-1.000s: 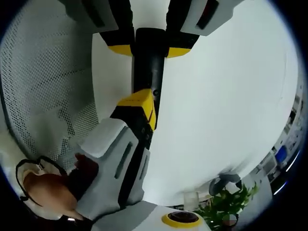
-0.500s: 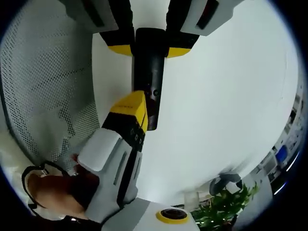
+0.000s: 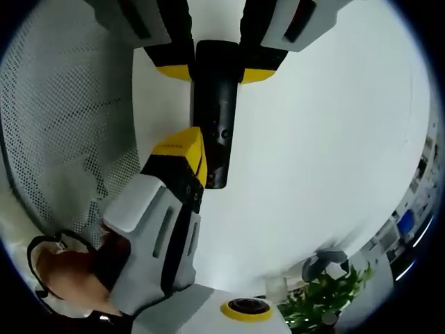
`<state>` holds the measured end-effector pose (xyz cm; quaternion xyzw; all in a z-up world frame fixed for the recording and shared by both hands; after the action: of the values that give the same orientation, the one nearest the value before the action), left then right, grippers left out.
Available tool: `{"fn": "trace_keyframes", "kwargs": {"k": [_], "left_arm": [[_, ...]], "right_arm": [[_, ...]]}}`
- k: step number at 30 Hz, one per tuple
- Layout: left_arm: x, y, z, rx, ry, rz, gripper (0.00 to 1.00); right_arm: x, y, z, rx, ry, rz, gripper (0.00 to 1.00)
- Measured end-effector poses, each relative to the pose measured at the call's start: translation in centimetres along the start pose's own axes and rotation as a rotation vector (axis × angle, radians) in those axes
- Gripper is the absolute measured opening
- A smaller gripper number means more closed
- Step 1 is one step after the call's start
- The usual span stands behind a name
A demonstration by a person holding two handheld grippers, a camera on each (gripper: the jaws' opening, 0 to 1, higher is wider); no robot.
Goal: Press the specified remote control buttons in sequence, fully releasing each button before pressing the next.
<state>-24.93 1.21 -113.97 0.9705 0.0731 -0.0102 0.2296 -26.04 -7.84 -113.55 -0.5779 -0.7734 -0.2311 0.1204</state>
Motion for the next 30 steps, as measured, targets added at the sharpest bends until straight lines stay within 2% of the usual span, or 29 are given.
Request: {"fn": "trace_keyframes", "kwargs": {"k": [21,30], "left_arm": [[-0.06,-0.05,0.03,-0.008,0.010,0.003,0.23],[-0.05,-0.09,0.01,-0.010,0.013,0.007,0.23]], "right_arm": [[-0.09,-0.18,0.22,-0.010,0.009,-0.003,0.00],[0.05,0.25,-0.04,-0.061,0.051,0.029,0.00]]}}
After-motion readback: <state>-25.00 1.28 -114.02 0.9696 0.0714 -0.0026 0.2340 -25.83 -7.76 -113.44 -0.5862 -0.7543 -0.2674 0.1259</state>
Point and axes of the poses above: the point that each gripper's makers call its tool centre point, and the gripper's own axes: z roughly forward along the fingers, x roughly to its left, y roughly out of its top, the point moved 6 cm from there along -z, roughly backward along the fingers, and after that the axes turned 1 degree about y, right-handed, at the moved point
